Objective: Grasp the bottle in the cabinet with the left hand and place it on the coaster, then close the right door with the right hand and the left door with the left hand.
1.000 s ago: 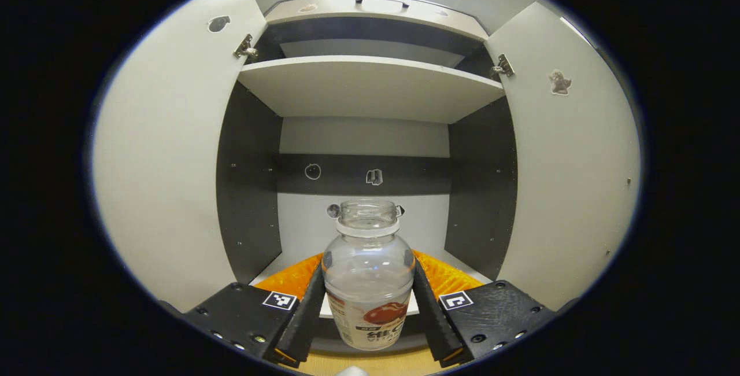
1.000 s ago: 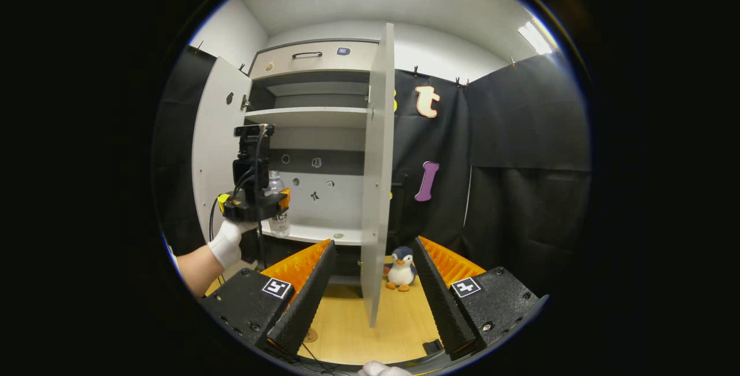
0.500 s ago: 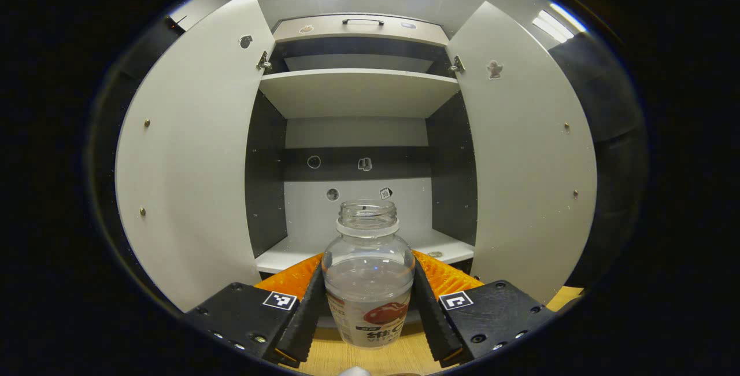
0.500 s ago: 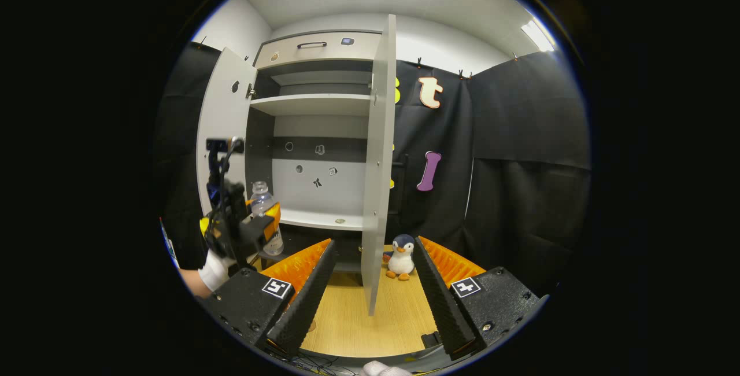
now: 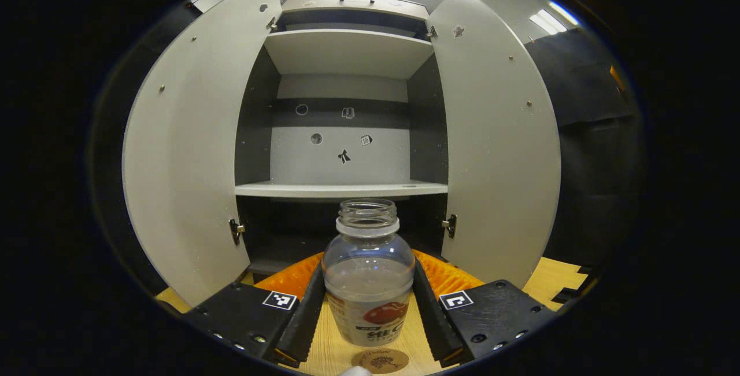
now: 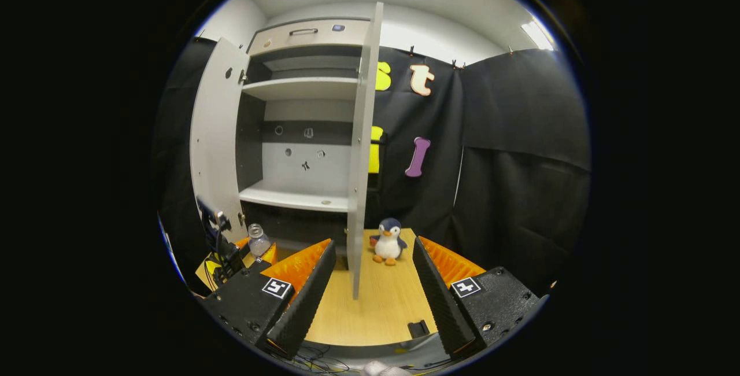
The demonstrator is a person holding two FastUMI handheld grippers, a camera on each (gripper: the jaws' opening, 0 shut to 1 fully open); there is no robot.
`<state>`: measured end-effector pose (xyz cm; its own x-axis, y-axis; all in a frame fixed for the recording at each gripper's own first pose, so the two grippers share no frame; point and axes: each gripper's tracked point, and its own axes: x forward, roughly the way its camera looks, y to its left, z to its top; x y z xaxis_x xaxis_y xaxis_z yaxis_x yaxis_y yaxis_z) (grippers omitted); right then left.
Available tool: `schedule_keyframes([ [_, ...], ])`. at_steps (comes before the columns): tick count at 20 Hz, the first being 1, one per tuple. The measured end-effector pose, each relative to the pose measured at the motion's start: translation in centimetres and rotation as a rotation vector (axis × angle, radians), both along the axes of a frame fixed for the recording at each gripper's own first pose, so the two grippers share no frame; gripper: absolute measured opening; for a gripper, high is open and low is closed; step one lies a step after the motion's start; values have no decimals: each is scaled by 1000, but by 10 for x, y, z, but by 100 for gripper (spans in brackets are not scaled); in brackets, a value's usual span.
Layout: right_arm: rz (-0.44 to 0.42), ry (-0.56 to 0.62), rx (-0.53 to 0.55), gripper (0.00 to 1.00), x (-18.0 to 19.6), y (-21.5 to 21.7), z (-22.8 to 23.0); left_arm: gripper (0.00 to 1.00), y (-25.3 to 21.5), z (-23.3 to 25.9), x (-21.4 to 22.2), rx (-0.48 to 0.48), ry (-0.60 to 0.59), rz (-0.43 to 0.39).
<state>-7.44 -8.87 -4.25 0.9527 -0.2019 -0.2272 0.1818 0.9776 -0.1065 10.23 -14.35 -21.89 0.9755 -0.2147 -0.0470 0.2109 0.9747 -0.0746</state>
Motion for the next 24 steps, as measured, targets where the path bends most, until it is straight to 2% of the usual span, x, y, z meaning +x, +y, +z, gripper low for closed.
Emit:
schedule_keyframes([
  [9, 8, 107, -19, 83, 4, 1, -31, 75, -6, -80, -16, 5, 71, -27],
  [12, 17, 123, -19, 83, 8, 4, -36, 75, -16, -92, -15, 9, 64, -64],
  [13, 17, 126, -33, 83, 10, 4, -35, 78, -17, -96, -15, 17, 60, -63],
  [14, 16, 130, -41, 83, 11, 2, -36, 75, -19, -102, -15, 23, 71, -71],
  [17, 28, 131, -55, 83, 17, 5, -32, 75, -20, -109, -12, 22, 53, -78],
  [20, 45, 150, -70, 83, 18, 10, -33, 75, -22, -123, -16, 16, 85, -100],
  [24, 67, 131, -70, 83, 22, 17, -25, 80, -21, -126, -19, 31, 90, -104],
])
